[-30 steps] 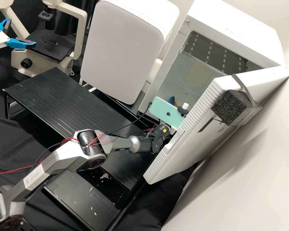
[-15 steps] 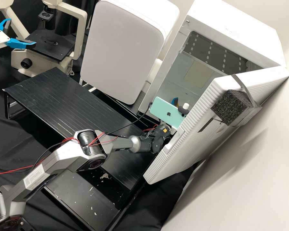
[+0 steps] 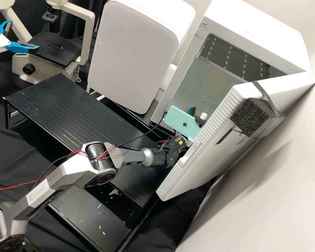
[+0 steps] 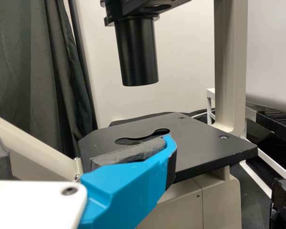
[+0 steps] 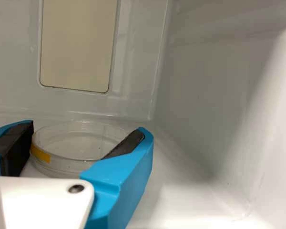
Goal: Take the petri dish out of the incubator
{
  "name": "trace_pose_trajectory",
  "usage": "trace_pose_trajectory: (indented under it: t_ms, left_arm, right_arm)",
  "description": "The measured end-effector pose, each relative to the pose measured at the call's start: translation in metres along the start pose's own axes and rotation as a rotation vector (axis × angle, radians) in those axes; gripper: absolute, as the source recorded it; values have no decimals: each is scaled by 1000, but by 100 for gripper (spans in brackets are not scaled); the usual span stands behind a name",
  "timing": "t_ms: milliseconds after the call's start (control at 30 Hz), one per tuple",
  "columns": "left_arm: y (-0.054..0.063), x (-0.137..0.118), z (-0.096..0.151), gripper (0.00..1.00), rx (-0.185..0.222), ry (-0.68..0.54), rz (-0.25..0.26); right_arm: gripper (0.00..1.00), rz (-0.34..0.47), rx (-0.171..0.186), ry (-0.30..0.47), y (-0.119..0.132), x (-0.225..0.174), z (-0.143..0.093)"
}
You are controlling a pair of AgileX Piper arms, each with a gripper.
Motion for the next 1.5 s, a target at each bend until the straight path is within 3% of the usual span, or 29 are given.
trace_pose_trajectory:
  t_ms: [167, 333, 600, 967, 1500]
  left_arm:
    - [0, 0, 0, 100, 0, 0, 0]
    - [0, 0, 0, 100, 0, 0, 0]
    - [0, 0, 0, 100, 0, 0, 0]
    - [0, 0, 0, 100, 0, 0, 0]
    - [0, 0, 0, 100, 0, 0, 0]
  right_arm:
    - [0, 1, 2, 0, 0, 0, 0]
    - [0, 6, 62, -4, -6, -5, 3]
    - [0, -18, 92, 22, -11, -28, -8]
    - [0, -38, 86, 51, -8, -54, -19]
    - [0, -48, 16, 23, 15, -96, -1]
